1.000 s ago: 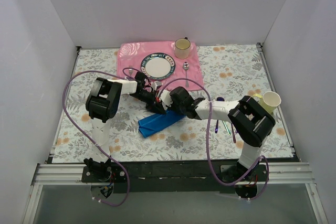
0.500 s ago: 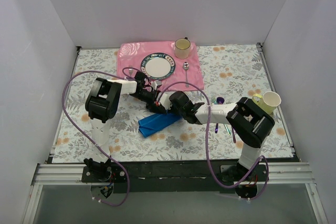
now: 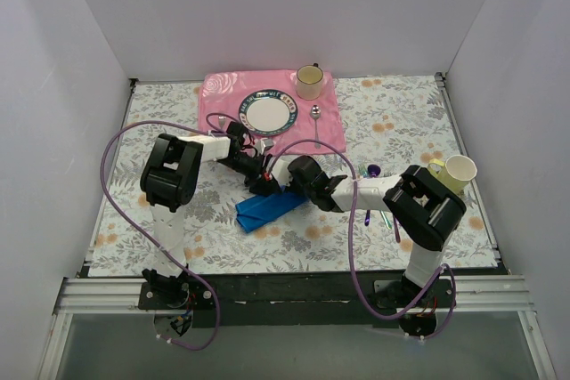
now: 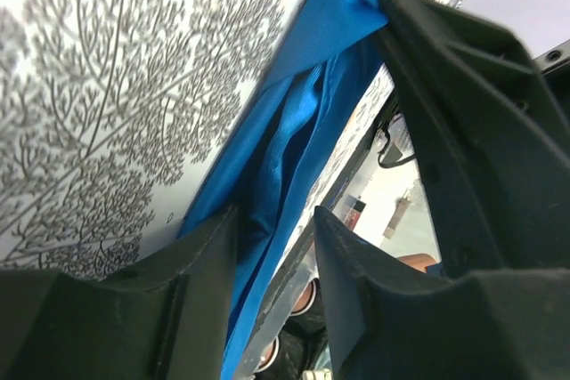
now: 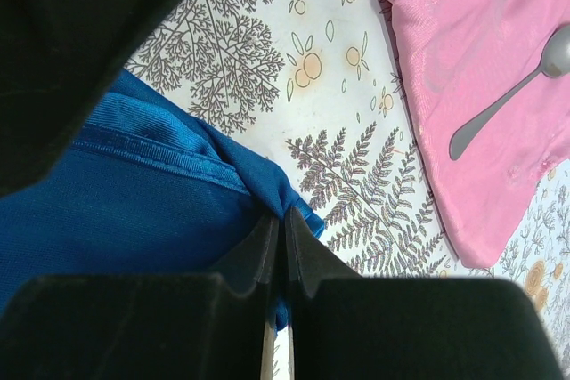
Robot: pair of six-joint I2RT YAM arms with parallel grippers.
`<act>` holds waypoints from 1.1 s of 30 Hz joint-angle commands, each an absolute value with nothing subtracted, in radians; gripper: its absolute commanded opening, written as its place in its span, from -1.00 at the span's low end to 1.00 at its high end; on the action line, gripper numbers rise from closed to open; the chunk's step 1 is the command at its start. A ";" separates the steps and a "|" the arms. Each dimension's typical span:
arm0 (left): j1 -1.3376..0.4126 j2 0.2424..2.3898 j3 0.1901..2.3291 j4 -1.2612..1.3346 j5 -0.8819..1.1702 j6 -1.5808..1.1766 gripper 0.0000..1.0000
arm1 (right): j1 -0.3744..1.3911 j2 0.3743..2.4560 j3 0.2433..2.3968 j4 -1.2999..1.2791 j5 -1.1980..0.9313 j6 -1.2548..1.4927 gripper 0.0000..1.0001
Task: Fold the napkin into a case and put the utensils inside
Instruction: Fold the 2/3-rectangle-folded napkin at the center of the board.
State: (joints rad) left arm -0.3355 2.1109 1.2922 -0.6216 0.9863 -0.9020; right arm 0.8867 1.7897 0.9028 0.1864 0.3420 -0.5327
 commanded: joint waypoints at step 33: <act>-0.327 2.167 1.316 -0.657 0.896 -0.807 -1.00 | 0.896 1.720 0.920 0.111 0.281 -0.562 -0.85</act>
